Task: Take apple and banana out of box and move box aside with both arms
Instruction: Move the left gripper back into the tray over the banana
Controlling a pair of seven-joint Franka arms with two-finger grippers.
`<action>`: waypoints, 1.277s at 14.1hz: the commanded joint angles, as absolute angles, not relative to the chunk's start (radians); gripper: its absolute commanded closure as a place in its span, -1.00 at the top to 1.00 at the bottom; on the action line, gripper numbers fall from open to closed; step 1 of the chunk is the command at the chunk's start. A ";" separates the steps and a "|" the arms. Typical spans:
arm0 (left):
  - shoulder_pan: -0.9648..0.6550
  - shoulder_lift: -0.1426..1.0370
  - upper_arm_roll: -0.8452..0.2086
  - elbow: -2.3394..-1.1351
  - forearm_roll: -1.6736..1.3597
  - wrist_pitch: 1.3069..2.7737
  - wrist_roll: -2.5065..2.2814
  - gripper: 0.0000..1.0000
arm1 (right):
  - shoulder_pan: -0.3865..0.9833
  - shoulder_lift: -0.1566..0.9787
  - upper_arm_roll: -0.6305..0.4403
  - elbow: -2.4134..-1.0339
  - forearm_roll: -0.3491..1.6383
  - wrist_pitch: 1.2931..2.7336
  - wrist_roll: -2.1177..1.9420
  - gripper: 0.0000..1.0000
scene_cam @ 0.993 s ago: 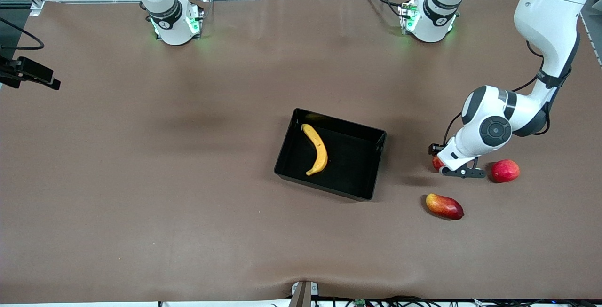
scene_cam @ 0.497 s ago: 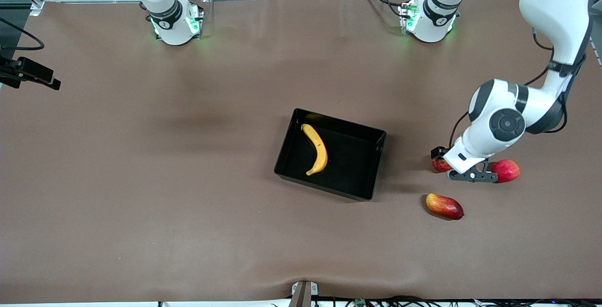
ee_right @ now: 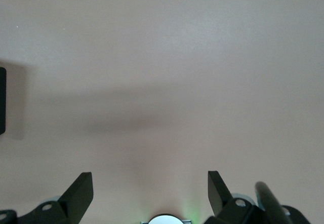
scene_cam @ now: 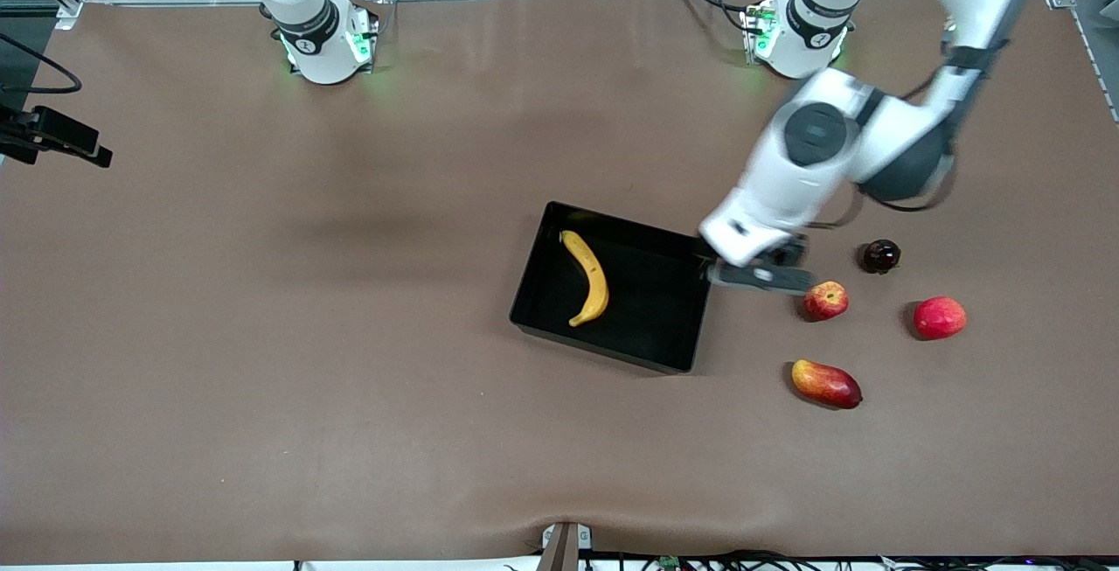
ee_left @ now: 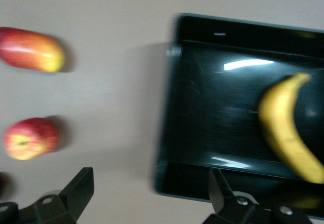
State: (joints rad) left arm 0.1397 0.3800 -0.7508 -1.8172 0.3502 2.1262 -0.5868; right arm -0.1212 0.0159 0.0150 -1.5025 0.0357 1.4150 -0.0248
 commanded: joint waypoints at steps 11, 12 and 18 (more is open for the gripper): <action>-0.425 0.816 -0.397 -1.453 0.436 2.209 -0.716 1.00 | -0.140 0.015 0.018 -1.506 0.052 1.407 -0.031 1.00; -0.426 0.834 -0.394 -1.454 0.439 2.215 -0.715 1.00 | -0.141 0.015 0.018 -1.506 0.055 1.407 -0.031 1.00; -0.426 0.887 -0.382 -1.456 0.439 2.249 -0.736 -0.95 | -0.150 0.015 0.018 -1.506 0.057 1.402 -0.031 1.00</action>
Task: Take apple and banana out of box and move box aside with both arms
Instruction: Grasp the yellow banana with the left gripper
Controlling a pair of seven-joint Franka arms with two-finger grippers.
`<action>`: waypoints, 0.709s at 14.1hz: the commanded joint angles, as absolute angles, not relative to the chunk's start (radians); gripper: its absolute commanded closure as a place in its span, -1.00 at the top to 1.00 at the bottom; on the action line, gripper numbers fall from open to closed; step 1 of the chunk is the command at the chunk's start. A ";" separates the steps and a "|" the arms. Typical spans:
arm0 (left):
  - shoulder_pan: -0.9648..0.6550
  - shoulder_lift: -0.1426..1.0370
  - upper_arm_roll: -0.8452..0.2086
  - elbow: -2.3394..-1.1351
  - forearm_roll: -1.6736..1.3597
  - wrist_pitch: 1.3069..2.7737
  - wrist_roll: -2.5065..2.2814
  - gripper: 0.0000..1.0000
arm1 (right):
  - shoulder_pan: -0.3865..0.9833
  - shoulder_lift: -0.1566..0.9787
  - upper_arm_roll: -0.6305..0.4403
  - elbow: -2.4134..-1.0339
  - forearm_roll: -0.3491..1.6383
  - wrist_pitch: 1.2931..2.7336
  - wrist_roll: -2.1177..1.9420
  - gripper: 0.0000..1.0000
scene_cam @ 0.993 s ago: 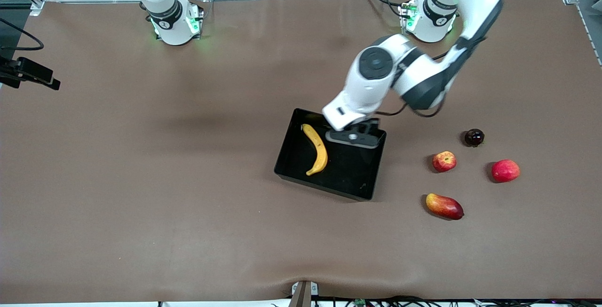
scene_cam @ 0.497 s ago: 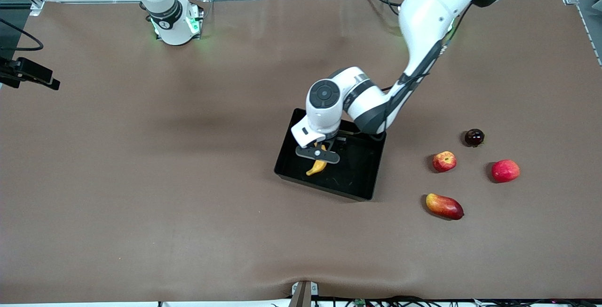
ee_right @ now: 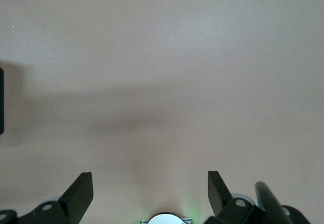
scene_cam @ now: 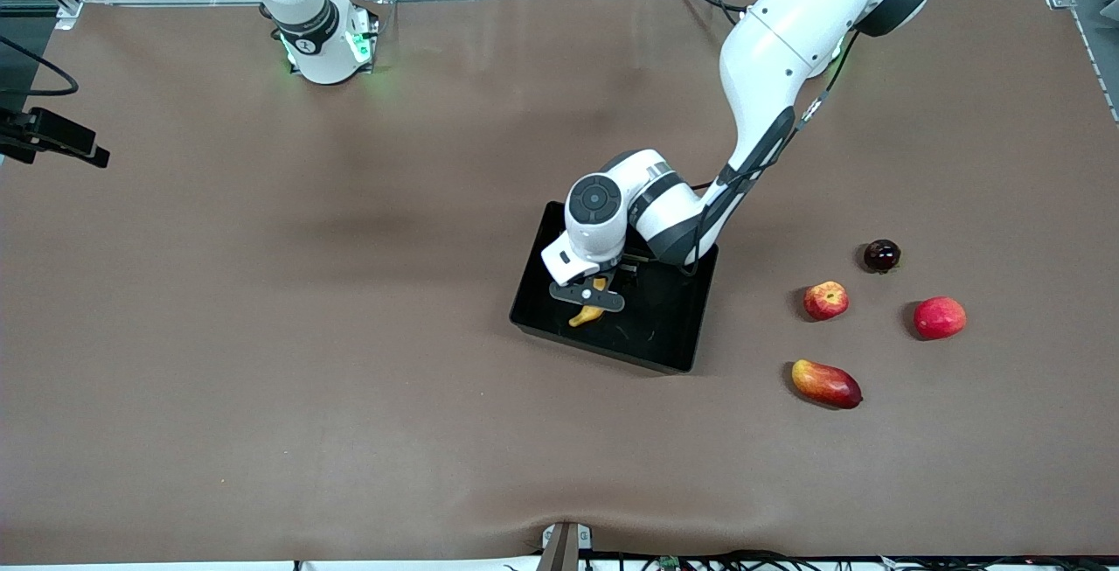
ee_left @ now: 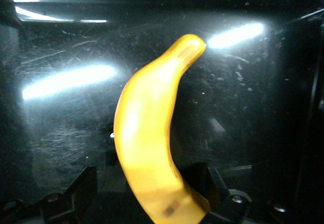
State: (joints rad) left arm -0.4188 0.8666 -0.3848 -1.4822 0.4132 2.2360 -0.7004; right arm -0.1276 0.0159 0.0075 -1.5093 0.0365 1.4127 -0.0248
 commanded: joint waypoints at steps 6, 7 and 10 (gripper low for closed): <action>-0.425 0.798 -0.383 -1.453 0.428 2.223 -0.799 -1.00 | -0.152 0.017 0.018 -1.506 0.058 1.402 -0.031 1.00; -0.414 0.770 -0.387 -1.453 0.426 2.205 -0.799 -1.00 | -0.152 0.017 0.018 -1.506 0.058 1.401 -0.031 1.00; -0.393 0.672 -0.394 -1.453 0.388 2.132 -0.790 -1.00 | -0.150 0.018 0.018 -1.503 0.064 1.408 -0.031 1.00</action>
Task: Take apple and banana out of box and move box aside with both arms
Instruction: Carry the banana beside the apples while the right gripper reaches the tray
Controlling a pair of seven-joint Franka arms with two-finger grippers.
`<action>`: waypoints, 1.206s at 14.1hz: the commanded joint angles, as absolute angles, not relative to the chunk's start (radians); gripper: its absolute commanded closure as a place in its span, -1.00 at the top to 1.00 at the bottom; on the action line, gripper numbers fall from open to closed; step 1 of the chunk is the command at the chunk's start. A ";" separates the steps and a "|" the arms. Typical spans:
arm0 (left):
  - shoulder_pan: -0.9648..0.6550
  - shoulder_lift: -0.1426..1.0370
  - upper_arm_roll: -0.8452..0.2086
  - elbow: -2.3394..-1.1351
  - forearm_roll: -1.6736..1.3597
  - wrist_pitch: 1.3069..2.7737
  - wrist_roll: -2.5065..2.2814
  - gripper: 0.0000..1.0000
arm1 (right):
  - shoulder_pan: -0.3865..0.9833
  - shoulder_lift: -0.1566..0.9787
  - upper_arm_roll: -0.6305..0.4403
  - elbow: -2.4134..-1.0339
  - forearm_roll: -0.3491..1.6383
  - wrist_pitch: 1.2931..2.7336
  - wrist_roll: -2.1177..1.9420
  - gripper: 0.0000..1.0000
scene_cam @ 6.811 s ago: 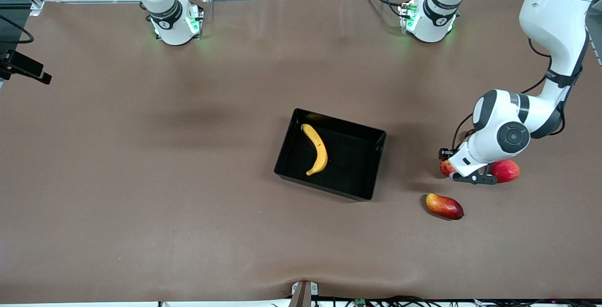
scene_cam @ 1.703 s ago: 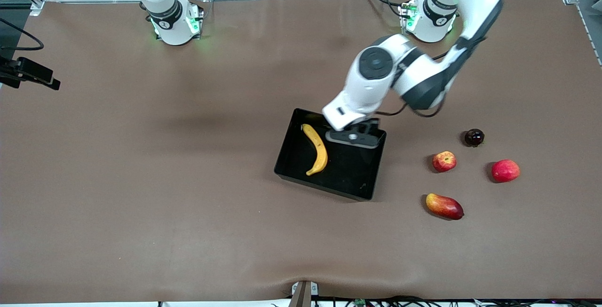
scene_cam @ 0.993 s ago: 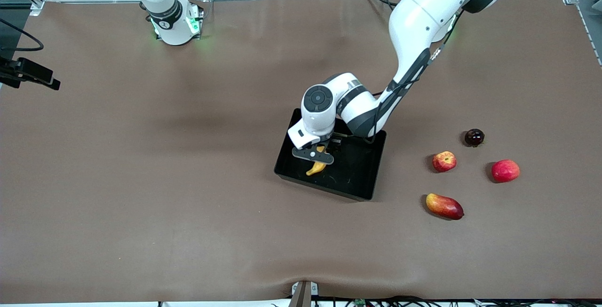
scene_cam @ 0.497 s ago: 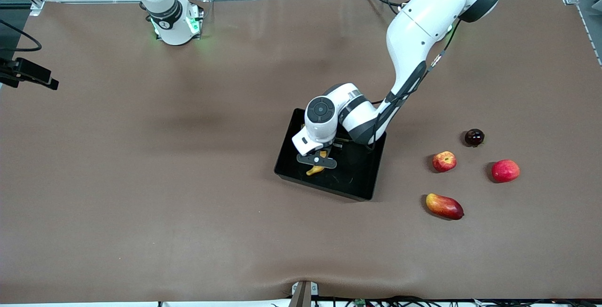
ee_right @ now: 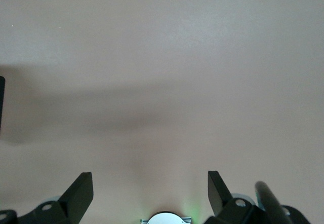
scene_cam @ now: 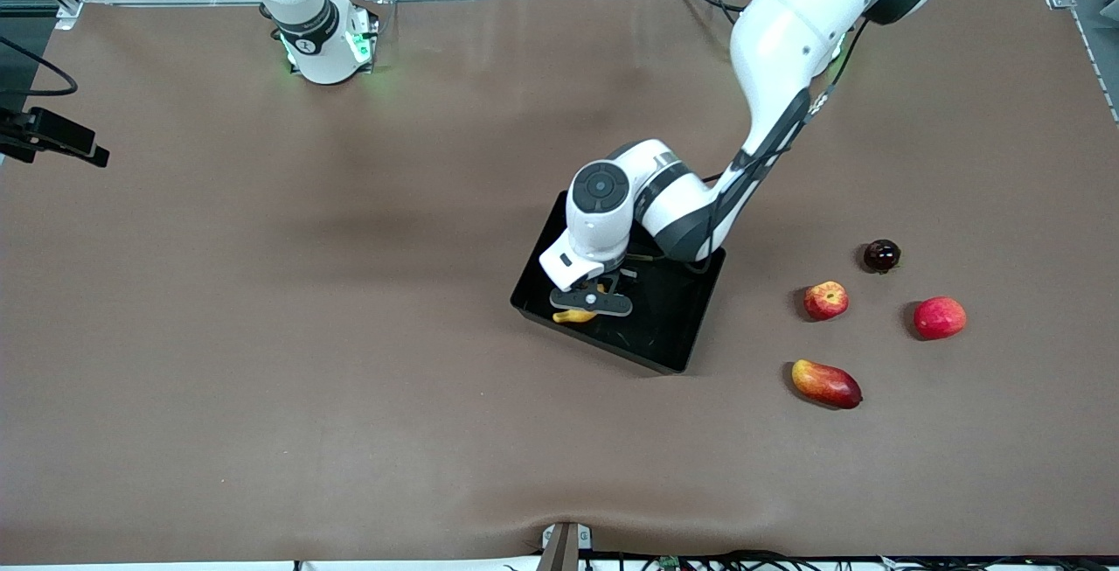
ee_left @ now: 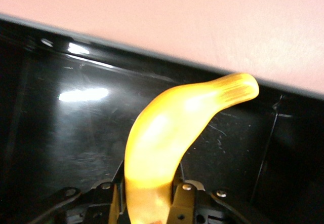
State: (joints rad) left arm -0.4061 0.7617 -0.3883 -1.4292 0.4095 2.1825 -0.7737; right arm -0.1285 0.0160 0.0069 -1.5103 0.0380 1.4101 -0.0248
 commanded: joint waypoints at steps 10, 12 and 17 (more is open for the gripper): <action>0.015 0.503 -0.402 -1.473 0.281 1.925 -0.378 -1.00 | 0.011 0.136 0.026 -1.396 0.138 1.463 -0.099 1.00; 0.084 0.514 -0.400 -1.473 0.259 1.925 -0.301 -1.00 | 0.053 0.149 0.025 -1.385 0.173 1.502 0.010 1.00; 0.286 0.618 -0.391 -1.465 0.278 1.995 -0.213 -1.00 | 0.167 0.185 0.026 -1.381 0.178 1.541 0.159 1.00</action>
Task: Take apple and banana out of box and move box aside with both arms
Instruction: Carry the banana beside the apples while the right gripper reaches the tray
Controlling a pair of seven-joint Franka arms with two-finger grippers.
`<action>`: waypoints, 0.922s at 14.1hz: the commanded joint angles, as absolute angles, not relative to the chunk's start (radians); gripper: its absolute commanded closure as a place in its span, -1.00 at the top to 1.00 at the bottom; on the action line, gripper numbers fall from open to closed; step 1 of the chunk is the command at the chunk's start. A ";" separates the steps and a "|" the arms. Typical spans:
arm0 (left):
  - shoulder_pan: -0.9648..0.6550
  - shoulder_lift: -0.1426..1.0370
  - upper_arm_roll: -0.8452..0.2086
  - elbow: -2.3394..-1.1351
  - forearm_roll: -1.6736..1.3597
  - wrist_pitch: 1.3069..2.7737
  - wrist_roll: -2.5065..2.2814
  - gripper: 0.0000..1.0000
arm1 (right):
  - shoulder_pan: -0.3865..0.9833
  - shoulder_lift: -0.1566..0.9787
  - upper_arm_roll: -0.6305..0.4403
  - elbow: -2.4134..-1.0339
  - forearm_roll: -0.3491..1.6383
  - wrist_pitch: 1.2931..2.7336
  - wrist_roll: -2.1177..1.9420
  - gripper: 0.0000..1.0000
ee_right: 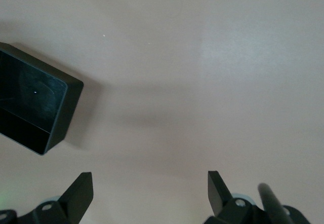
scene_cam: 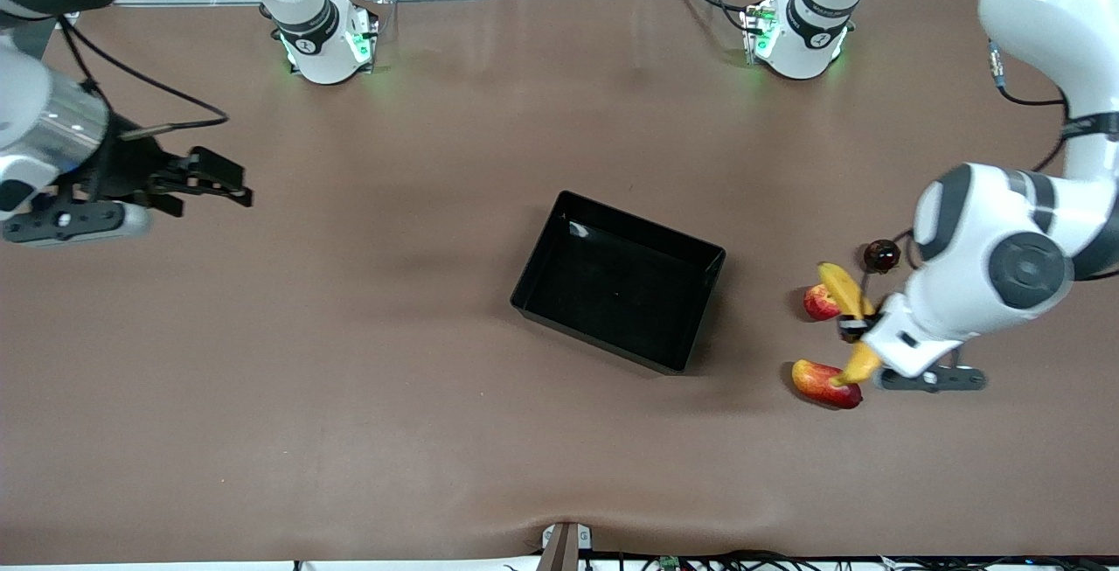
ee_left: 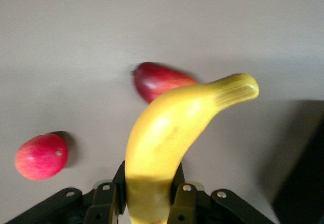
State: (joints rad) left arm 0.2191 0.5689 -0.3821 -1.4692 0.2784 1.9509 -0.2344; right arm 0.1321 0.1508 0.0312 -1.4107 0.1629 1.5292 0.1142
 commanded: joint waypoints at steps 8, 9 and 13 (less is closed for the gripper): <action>0.336 0.770 -0.304 -1.465 0.406 2.223 -0.215 -1.00 | 0.363 0.365 0.025 -1.356 0.172 1.677 0.481 1.00; 0.336 0.782 -0.304 -1.465 0.444 2.224 -0.216 -1.00 | 0.386 0.388 0.023 -1.355 0.170 1.690 0.526 1.00; 0.334 0.824 -0.302 -1.459 0.456 2.230 -0.224 -1.00 | 0.495 0.491 0.023 -1.350 0.167 1.811 0.702 1.00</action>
